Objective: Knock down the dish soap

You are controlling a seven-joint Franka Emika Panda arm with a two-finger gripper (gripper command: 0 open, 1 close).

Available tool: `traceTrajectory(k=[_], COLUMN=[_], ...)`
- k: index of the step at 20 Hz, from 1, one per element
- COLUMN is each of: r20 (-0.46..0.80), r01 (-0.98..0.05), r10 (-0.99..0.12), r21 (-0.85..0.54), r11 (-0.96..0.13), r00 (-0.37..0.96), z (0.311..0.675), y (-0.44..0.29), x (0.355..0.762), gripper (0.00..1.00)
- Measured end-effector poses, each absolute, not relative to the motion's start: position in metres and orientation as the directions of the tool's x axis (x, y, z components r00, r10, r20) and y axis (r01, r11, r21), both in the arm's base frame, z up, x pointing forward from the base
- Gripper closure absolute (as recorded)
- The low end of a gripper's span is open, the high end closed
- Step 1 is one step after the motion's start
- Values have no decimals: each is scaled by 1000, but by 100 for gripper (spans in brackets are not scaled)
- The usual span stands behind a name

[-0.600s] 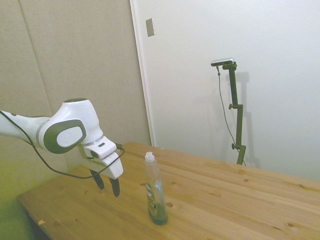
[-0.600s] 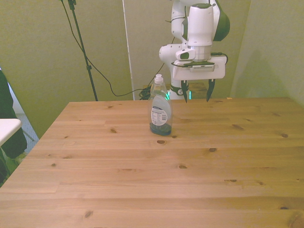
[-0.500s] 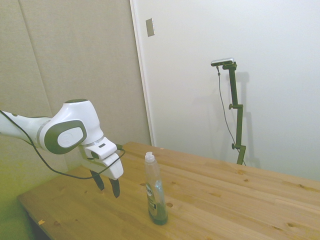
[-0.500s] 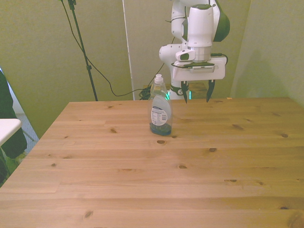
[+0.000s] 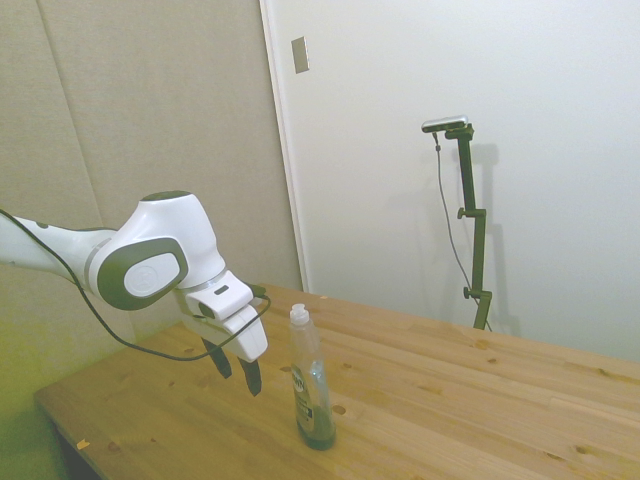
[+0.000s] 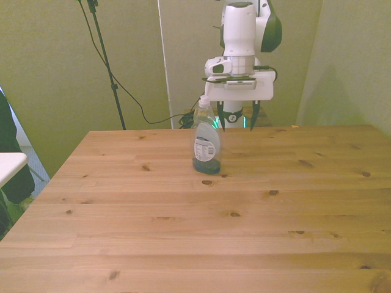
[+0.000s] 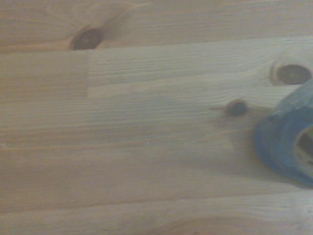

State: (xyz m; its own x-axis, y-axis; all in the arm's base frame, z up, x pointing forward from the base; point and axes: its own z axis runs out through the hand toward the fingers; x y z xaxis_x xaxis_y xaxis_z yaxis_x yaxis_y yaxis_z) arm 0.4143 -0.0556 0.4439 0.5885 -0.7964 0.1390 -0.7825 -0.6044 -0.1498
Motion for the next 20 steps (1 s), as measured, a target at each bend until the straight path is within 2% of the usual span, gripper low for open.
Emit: traceTrajectory(k=[8, 20], r20=[165, 220], r01=[-826, -863], r10=[-841, -882], r21=[-166, -211], r11=[-539, -459], r00=[515, 416], z=[449, 457], y=[-97, -112], x=[408, 413], gripper=[100, 100])
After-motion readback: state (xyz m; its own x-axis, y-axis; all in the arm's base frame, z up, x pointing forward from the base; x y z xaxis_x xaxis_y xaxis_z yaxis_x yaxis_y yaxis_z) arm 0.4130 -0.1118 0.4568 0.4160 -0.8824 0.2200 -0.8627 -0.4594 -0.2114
